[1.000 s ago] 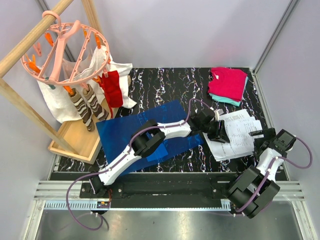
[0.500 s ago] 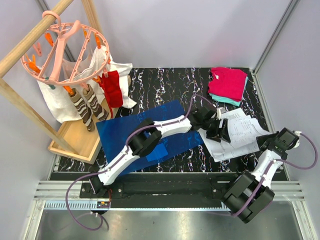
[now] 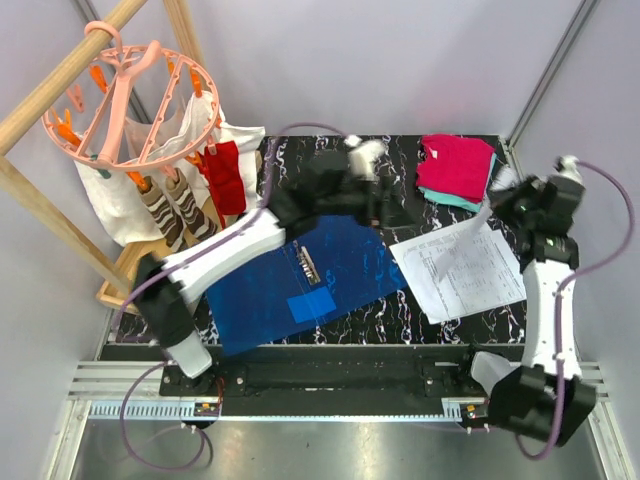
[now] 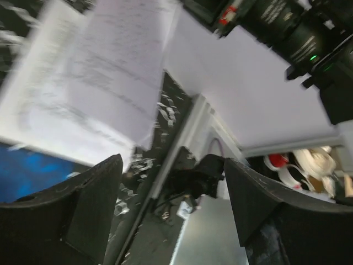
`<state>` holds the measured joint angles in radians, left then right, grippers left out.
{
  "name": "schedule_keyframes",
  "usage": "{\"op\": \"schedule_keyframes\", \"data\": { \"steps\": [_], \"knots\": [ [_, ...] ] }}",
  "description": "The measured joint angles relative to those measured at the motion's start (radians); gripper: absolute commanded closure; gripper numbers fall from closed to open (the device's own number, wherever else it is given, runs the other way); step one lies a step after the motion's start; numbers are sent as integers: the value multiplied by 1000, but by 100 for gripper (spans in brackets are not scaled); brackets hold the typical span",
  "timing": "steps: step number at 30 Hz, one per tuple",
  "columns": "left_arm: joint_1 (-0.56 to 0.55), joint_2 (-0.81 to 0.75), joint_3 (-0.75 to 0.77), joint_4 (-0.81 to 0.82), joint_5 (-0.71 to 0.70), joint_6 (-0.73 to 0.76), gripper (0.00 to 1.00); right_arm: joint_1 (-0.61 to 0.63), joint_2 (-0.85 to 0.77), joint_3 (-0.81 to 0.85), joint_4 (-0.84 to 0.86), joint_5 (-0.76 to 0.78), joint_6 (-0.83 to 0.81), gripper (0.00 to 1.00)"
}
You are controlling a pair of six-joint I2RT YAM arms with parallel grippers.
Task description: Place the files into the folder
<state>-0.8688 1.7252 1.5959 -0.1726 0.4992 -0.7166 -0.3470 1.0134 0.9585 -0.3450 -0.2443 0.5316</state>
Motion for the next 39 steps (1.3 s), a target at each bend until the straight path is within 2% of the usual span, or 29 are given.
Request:
{"op": "schedule_keyframes", "data": {
  "steps": [3,7,12,16,18,24,29,33,36,39],
  "knots": [
    [95,-223,-204,-28,-93,72,21,195,118,149,-5,-40,-27,100],
    [153,-467,-439,-124,-259,151,20,417,223,272,-20,-146,-42,100],
    [193,-739,-626,-262,-462,197,18,600,273,289,33,-410,47,100],
    [225,-895,-704,-312,-610,196,18,617,269,183,212,-602,206,100],
    [229,-921,-720,-322,-646,196,18,616,281,137,257,-651,254,100],
    [230,-882,-721,-338,-679,194,18,595,480,57,375,-751,333,100],
    [230,-838,-721,-356,-675,193,18,492,644,11,410,-781,346,100],
    [230,-831,-721,-356,-667,193,17,444,732,26,395,-772,305,100],
    [231,-824,-721,-348,-659,193,17,447,817,131,302,-761,220,100],
    [232,-810,-721,-344,-647,193,18,457,888,248,180,-687,93,100]
  ]
}}
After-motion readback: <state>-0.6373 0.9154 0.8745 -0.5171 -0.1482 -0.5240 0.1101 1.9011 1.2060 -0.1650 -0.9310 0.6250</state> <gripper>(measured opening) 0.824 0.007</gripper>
